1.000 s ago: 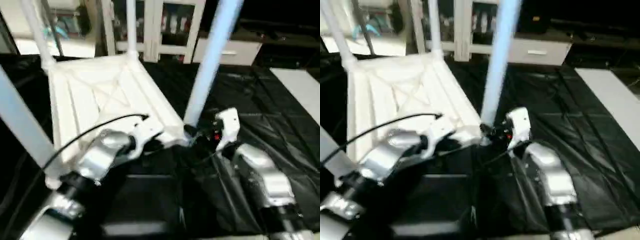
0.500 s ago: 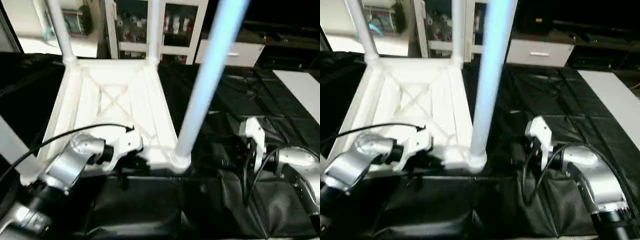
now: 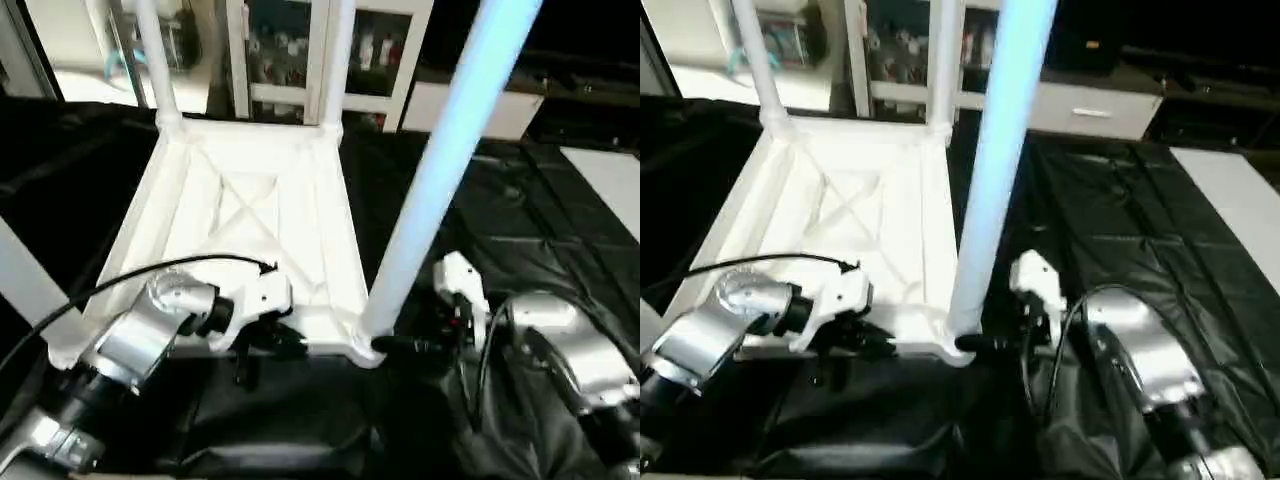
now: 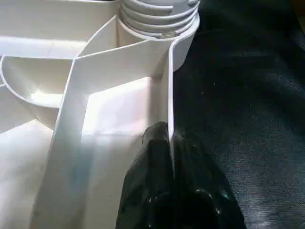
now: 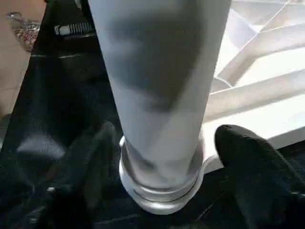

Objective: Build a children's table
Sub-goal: Rotate leg to tighten

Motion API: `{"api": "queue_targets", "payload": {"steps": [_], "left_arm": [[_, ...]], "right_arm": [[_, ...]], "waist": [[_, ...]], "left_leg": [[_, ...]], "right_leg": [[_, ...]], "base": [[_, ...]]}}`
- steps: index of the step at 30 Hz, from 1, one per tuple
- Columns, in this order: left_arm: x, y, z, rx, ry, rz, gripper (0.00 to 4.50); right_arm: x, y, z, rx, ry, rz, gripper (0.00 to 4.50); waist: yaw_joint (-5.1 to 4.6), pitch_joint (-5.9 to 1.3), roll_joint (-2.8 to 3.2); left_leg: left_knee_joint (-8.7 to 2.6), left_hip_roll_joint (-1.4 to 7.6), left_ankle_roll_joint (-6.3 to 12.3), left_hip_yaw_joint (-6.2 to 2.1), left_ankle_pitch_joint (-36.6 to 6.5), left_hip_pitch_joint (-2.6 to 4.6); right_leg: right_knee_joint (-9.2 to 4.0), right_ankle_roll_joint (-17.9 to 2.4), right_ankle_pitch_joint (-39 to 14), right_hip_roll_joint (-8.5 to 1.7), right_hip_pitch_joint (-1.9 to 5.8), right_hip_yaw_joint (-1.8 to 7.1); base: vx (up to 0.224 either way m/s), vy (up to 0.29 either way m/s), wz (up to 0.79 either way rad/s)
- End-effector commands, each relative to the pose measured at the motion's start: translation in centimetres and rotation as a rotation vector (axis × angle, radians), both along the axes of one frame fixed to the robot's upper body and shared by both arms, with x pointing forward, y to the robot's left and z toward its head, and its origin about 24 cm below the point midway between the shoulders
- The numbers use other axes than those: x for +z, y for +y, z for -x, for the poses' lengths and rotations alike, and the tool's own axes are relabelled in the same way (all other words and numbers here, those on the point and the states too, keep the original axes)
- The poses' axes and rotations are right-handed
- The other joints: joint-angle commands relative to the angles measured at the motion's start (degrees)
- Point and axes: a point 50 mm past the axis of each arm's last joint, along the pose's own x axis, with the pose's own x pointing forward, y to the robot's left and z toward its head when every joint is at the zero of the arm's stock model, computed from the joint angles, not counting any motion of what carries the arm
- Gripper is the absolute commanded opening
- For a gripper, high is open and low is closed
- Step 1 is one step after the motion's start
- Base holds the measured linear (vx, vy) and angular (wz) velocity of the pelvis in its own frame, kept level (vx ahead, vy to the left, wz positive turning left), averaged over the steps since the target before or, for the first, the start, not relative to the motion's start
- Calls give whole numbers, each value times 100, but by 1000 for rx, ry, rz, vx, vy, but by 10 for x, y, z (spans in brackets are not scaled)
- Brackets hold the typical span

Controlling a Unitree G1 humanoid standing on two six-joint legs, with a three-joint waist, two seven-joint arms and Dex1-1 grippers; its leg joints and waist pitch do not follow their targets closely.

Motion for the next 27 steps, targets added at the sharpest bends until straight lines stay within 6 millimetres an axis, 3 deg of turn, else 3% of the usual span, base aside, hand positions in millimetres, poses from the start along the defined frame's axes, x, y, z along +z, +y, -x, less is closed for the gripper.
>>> {"api": "queue_targets", "payload": {"steps": [1,11,14,18,22,27], "left_arm": [[0,-11,5,-69,22,11,0],[-1,-9,3,-65,23,-2,0],[-1,-9,3,-64,24,-3,0],[-1,-8,3,-64,27,-7,0],[-2,-9,3,-65,28,-11,0],[-3,-11,1,-57,24,-12,0]], "right_arm": [[2,-1,-2,28,-19,23,315],[-6,1,-4,77,15,20,236],[-7,1,-4,81,18,19,215],[-11,2,-2,102,35,26,207],[-16,3,-3,104,50,37,203],[-17,4,-5,54,63,6,201]], "waist": [[-11,-355,-5],[-13,-367,10],[-20,-346,13],[-24,-355,25],[-25,-367,26],[-27,-354,28]], "left_leg": [[-426,191,167,-20,-996,15],[-416,190,185,-20,-994,23],[-429,193,148,-25,-1171,29],[-436,198,92,-36,-1268,34],[-436,197,80,-39,-1249,33],[-449,195,45,-47,-1429,39]], "right_leg": [[-307,-1227,-1348,-338,294,308],[-294,-1293,-1253,-327,298,307],[-333,-1228,-1535,-329,291,304],[-345,-1182,-1630,-332,287,302],[-318,-1246,-1404,-321,297,298],[-356,-1187,-1686,-325,291,296]], "base": [[0,0,0],[0,0,0],[0,0,0],[0,0,0],[0,0,0],[0,0,0]]}}
